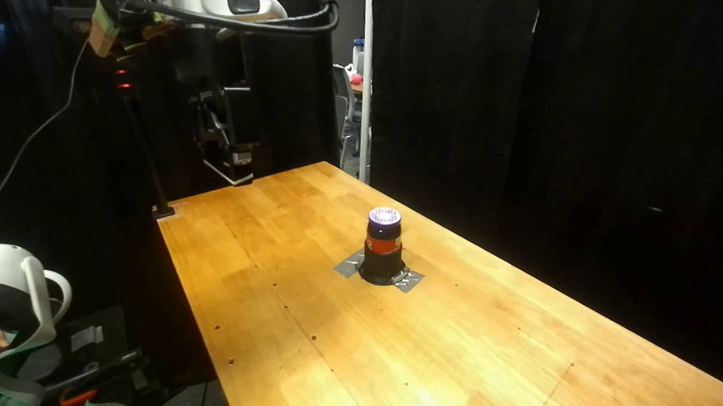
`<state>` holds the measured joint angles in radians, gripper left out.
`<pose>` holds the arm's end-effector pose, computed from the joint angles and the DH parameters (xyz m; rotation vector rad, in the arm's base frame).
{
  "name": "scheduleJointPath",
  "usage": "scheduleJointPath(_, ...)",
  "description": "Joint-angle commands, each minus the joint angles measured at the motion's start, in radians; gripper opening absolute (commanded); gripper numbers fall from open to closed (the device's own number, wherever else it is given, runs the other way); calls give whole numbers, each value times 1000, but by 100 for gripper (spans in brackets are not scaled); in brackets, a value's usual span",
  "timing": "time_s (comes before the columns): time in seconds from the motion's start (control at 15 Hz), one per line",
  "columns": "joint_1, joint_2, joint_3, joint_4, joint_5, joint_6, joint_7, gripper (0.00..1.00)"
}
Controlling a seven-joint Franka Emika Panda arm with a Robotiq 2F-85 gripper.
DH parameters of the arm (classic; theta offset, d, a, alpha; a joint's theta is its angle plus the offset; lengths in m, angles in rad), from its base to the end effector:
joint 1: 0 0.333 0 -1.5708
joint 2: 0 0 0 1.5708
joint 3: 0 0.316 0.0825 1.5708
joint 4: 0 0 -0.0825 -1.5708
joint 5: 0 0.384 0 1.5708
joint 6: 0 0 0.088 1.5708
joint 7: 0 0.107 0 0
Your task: Put the rubber band around the jar.
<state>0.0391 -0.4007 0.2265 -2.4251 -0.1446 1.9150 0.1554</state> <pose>0.3987 0.1005 0.4434 2.8917 0.2096 -0.1082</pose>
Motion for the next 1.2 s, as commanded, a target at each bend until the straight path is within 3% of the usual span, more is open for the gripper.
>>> scheduleJointPath(0.0,17,112,-17,90,-9,78,30,100)
scheduleJointPath(0.33,21,337,-19,235,-13,282,50,100)
scheduleJointPath(0.6,38,514,-42,356,-4,364,42,100)
scheduleJointPath(1.13,93,732,-136,543,-108,414,77,100)
